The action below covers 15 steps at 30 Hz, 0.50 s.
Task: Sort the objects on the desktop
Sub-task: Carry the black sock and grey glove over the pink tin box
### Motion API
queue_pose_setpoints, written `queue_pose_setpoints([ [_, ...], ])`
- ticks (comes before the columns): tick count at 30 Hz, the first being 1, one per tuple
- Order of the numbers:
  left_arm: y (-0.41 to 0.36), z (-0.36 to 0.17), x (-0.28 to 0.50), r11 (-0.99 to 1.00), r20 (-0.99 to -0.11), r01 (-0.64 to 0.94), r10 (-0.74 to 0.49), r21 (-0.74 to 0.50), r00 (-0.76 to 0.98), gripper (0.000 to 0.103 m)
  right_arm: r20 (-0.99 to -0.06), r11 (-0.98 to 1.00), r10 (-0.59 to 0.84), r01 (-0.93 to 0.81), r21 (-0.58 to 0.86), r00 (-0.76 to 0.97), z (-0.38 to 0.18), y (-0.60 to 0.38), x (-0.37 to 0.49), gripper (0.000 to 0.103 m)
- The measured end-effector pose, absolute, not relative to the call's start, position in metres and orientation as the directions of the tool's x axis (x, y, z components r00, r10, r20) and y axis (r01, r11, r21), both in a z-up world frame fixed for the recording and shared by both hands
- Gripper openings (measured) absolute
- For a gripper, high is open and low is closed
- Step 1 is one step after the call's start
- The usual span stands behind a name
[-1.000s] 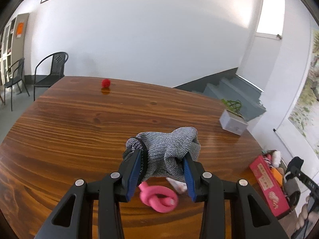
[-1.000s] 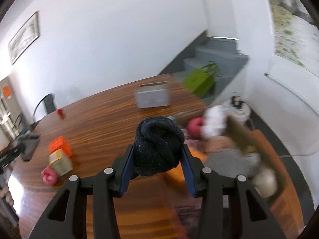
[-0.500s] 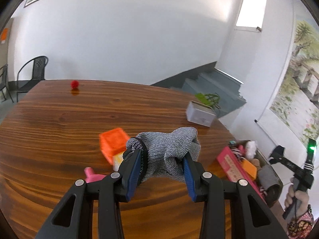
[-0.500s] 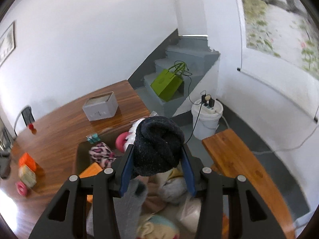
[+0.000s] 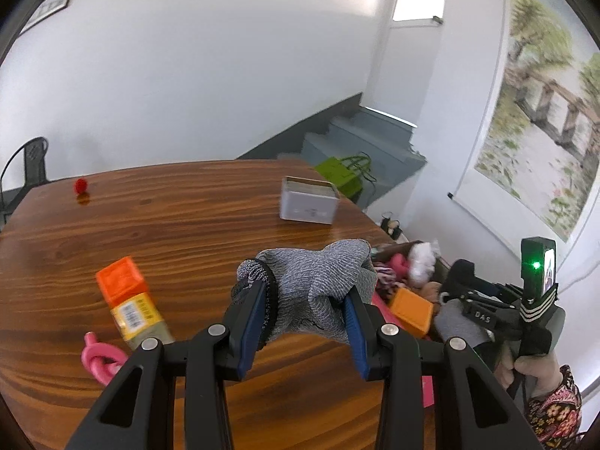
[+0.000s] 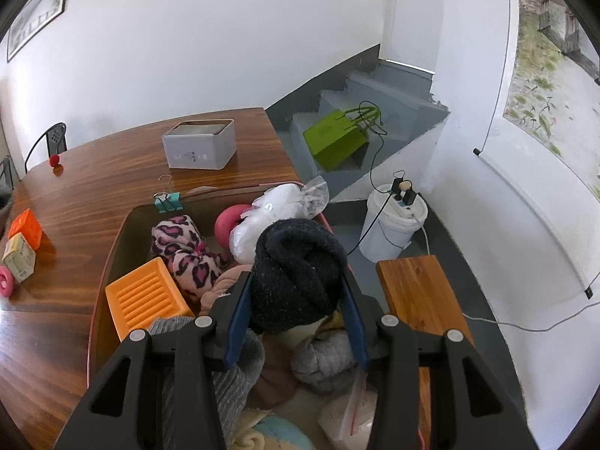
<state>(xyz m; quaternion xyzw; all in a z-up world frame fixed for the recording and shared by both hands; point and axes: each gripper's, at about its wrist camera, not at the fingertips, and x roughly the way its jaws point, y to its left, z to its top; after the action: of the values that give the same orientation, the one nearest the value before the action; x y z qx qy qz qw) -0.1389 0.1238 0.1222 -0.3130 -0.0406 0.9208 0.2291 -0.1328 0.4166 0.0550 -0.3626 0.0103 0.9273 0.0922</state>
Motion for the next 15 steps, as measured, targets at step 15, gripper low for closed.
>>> queue_pose_setpoints([
  [15,0.239,0.121,-0.165,-0.832,-0.584,-0.515,0.527,-0.206,-0.618,0.042,-0.575,-0.967,-0.012,-0.137,0.214,-0.818,0.077,0.446,-0.096,0.072],
])
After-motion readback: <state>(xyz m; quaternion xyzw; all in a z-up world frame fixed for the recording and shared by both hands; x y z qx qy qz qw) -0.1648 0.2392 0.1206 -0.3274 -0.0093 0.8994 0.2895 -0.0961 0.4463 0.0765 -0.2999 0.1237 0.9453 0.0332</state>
